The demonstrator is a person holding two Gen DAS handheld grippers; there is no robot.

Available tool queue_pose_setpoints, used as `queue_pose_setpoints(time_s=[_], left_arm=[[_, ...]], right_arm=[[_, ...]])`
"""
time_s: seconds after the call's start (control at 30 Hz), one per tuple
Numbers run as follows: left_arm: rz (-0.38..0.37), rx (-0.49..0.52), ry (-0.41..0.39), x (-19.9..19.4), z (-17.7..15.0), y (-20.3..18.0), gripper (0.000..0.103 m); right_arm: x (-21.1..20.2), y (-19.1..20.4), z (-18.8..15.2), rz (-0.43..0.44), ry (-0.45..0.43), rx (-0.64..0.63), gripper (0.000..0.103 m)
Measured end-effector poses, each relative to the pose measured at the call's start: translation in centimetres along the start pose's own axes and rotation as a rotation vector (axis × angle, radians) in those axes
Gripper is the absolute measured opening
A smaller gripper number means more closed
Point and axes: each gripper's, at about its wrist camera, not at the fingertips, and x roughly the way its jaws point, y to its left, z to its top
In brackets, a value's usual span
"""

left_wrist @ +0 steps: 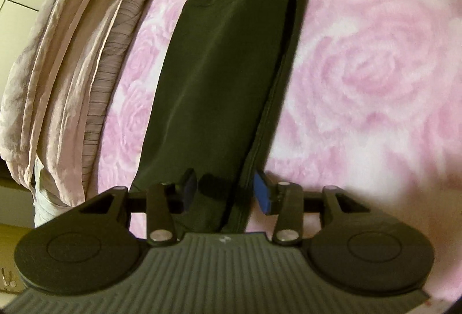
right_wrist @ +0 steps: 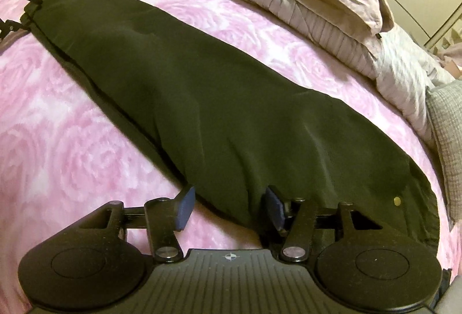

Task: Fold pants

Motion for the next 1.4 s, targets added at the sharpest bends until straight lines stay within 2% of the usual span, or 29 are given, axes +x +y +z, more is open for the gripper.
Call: queue_pose_setpoints(time_s=[0.1,0.27,0.33,0.37,0.43,0.47,0.6,0.77,0.9,0.93,0.97,1.03,1.1,1.23,1.27,1.33,1.37,1.4], left_arm=[[0.034,0.02,0.016,-0.3,-0.5,0.1,0.039],[0.064,0.108,0.04,1.6,-0.8,-1.0,0.037],[0.08,0.146,0.034,2.1,-0.6,-1.6,0.03],[0.074,0.153,0.035,2.1,-0.5,-1.7,0.018],[0.062,0.125,0.04,1.7,-0.4,-1.5,0.005],[0.074,0.103,0.033,1.2,-0.4,-1.3,0.003],[0.084,0.016,0.002,-1.6,-0.5,-0.2,0.003],[0.017,-0.003,0.035,0.3,-0.7,-1.2,0.003],[-0.002,-0.053,0.054,0.8,-0.6,-0.9,0.003],[-0.008,-0.065,0.065,0.8,-0.4,-0.8,0.004],[-0.019,-0.078,0.076,0.6,-0.3,-0.5,0.009],[-0.036,-0.103,0.095,-0.4,-0.2,-0.1,0.014],[-0.044,-0.115,0.1,-1.7,0.2,0.0,0.014],[-0.062,-0.12,0.041,-4.5,3.2,-0.3,0.015],[-0.072,-0.123,0.016,-4.9,4.4,-0.4,0.016],[-0.088,-0.117,-0.051,-5.4,7.3,-1.1,0.019],[-0.095,-0.118,-0.086,-5.4,9.0,-1.5,0.021],[-0.111,-0.122,-0.124,-5.3,10.8,-1.8,0.022]], right_arm=[[-0.5,-0.3,-0.2,-0.014,-0.008,0.025,0.052],[-0.1,0.0,-0.4,-0.025,0.0,0.05,0.053],[-0.1,0.0,-0.4,-0.027,-0.002,0.065,0.053],[-0.1,0.0,-0.4,-0.028,-0.001,0.066,0.053],[-0.2,0.1,-0.5,-0.033,0.0,0.059,0.053],[-0.2,0.1,-0.5,-0.035,0.001,0.06,0.053],[-1.0,-0.4,-1.0,-0.055,0.003,0.103,0.053],[-0.8,-0.6,-2.5,-0.079,0.041,0.135,0.054],[-0.5,-1.6,-3.5,-0.155,0.064,0.199,0.054],[-0.3,-1.8,-3.7,-0.166,0.068,0.205,0.054],[0.0,-2.0,-3.9,-0.173,0.068,0.204,0.054],[0.5,-2.4,-4.1,-0.165,0.065,0.206,0.054],[1.1,-3.2,-4.3,-0.162,0.062,0.243,0.054],[1.9,-5.0,-4.3,-0.146,0.068,0.354,0.053],[1.8,-5.3,-4.4,-0.142,0.065,0.379,0.052],[1.5,-5.6,-4.7,-0.147,0.058,0.412,0.035],[1.2,-5.8,-4.9,-0.125,0.05,0.436,0.019],[0.9,-5.9,-5.1,-0.11,0.044,0.453,0.011]])
